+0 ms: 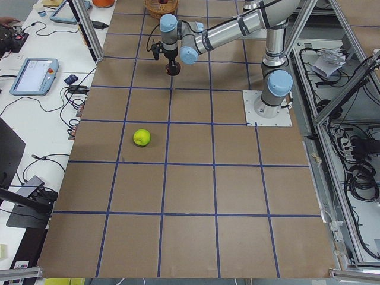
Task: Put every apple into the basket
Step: 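Drop the red apple into the basket while left carries dark apple centerward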
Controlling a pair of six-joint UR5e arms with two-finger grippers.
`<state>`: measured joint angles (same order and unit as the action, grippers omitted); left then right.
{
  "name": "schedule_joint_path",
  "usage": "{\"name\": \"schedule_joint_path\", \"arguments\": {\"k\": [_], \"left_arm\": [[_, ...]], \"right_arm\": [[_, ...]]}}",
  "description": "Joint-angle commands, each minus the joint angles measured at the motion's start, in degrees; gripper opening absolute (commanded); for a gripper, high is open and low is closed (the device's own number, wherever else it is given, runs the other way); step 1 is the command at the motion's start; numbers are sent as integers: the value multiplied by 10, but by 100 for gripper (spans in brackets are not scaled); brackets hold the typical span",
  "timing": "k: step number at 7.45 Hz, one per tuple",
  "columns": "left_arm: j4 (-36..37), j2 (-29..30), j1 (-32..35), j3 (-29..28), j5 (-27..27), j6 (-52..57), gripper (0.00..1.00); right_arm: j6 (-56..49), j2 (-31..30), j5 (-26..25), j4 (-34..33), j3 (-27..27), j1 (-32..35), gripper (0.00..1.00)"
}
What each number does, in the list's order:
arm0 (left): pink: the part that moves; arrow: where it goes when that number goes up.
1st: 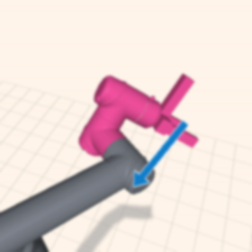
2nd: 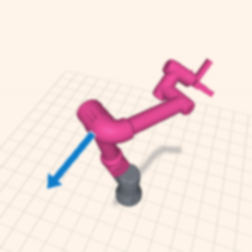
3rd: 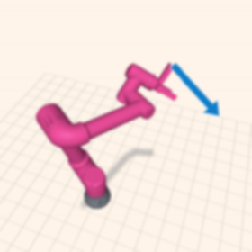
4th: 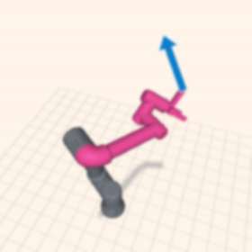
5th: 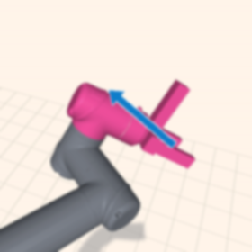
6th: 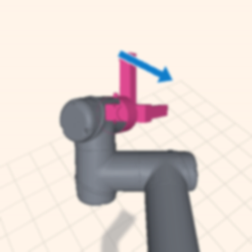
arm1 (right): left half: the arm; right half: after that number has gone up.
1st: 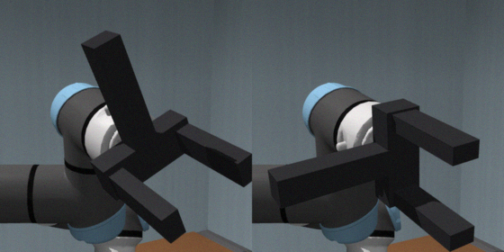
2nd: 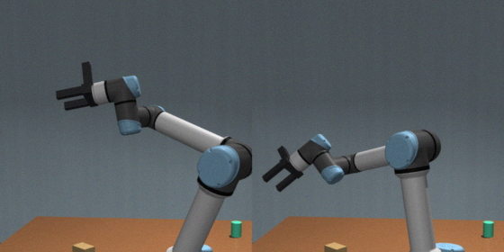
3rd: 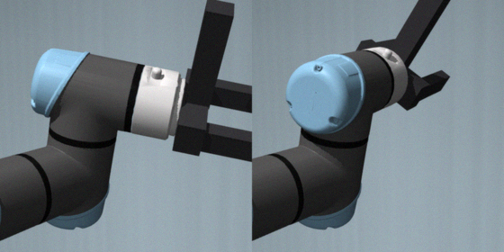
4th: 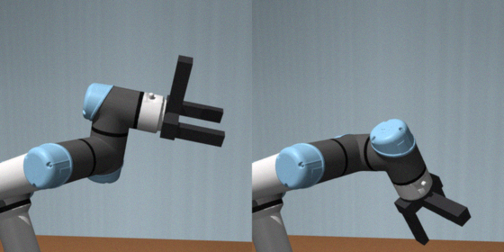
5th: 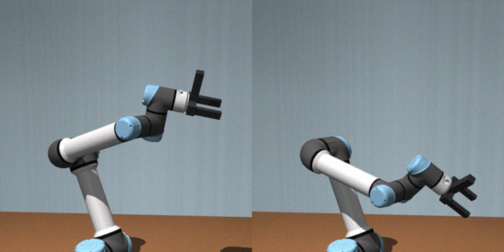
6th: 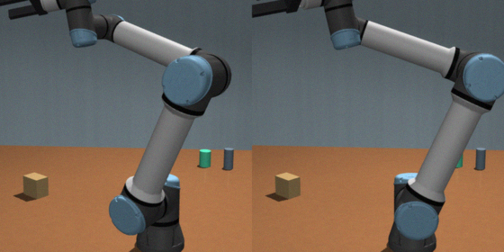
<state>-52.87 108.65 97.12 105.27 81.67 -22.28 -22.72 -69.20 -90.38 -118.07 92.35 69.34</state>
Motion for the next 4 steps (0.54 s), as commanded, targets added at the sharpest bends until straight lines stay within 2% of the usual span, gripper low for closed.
{"name": "schedule_joint_path", "arguments": {"k": [1, 2, 3, 4], "left_arm": [[52, 51, 73, -26, -6, -121, 0], [59, 69, 91, -35, -6, -140, 0], [93, 88, 97, -44, -7, -165, 0], [103, 97, 110, -52, -23, -192, 29]], "right_arm": [[-108, 39, 6, -53, -4, -87, 43], [-143, 61, 9, -72, -8, -112, 43], [-189, 86, 34, -126, -11, -125, 45], [-216, 105, 46, -139, -16, -136, 45]]}}
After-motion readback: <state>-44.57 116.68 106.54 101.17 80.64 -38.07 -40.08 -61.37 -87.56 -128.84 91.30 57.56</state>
